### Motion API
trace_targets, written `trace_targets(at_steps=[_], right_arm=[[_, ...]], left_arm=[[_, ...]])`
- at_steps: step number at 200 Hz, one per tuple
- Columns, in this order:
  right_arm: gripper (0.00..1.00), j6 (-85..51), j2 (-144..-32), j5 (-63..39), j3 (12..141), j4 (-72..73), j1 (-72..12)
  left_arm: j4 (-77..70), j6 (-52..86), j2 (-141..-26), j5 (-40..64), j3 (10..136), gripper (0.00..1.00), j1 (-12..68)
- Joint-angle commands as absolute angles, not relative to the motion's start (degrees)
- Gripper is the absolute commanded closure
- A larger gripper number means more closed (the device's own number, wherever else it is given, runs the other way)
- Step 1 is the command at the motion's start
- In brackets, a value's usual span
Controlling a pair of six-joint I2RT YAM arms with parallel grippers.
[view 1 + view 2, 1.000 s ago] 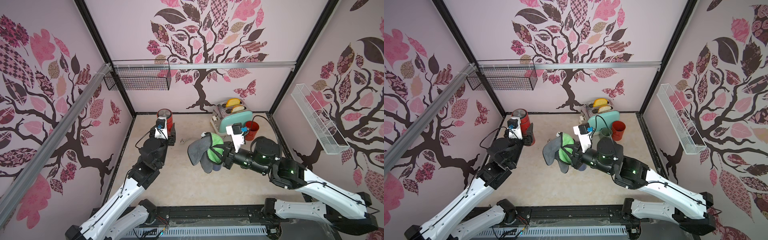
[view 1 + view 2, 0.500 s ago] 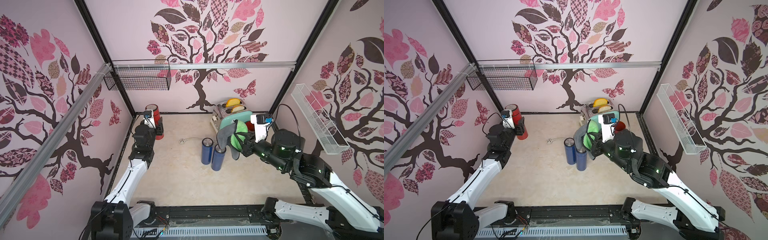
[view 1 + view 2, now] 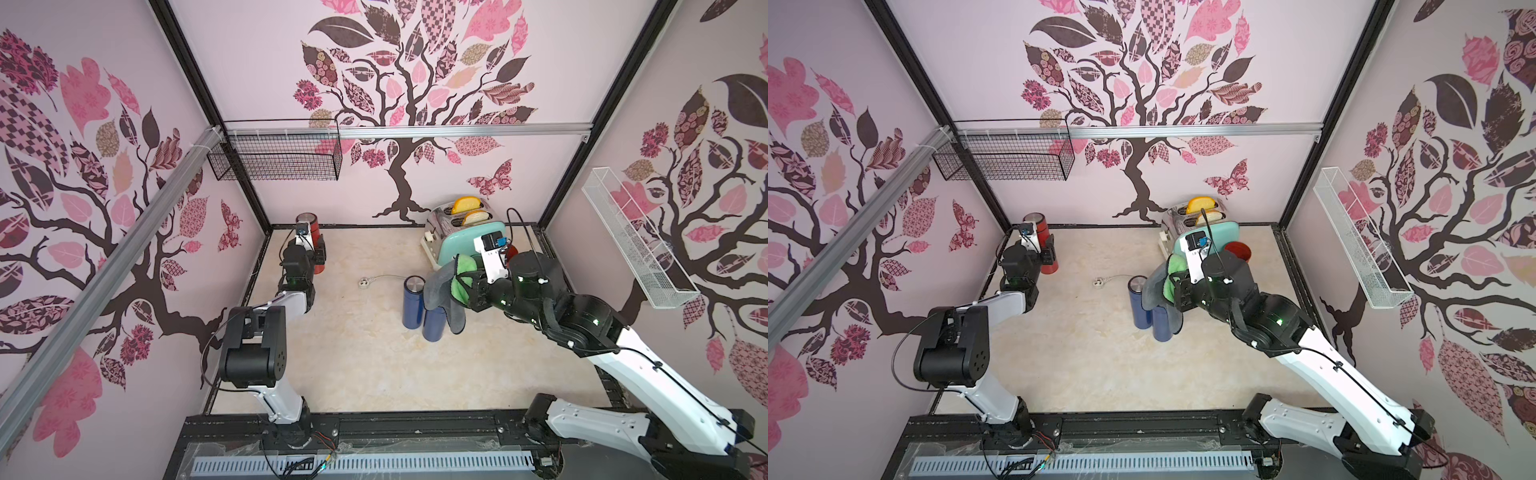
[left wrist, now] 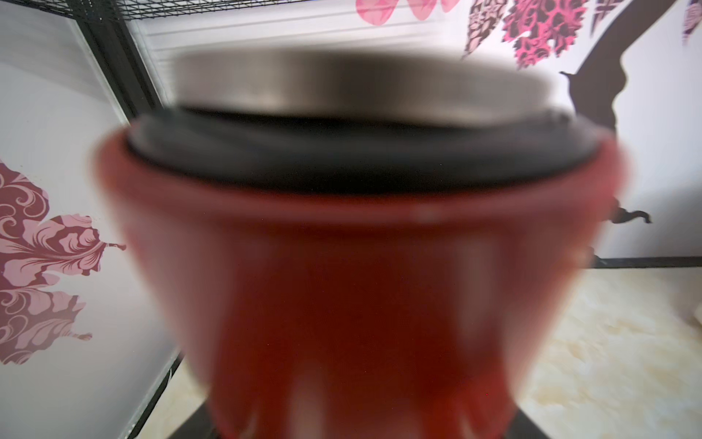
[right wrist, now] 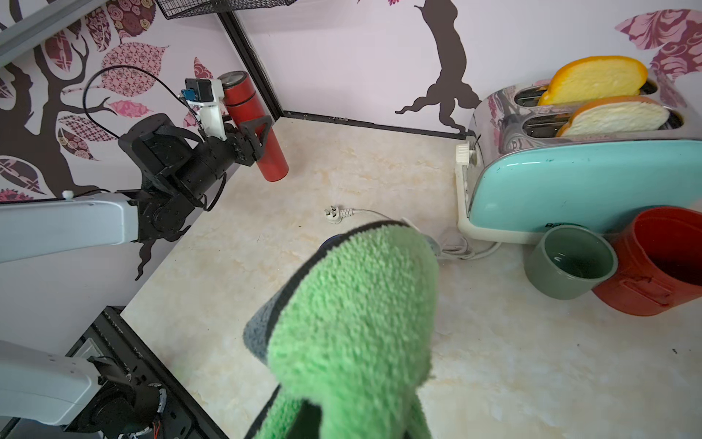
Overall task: Wipe the surface of the thermos
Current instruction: Place the thermos at the center of the board.
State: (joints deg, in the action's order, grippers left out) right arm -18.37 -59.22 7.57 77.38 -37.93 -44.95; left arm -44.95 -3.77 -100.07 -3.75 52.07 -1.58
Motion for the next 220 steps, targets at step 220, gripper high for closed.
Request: trace_targets(at_steps=[220], right_arm=[[1.00,-17.57,-59.94,0.18,73.73,-34.79,-37.67]], left_arm=[[-64.33,0.39,-124.91,-9.64,66.84,1.00,-5.63]])
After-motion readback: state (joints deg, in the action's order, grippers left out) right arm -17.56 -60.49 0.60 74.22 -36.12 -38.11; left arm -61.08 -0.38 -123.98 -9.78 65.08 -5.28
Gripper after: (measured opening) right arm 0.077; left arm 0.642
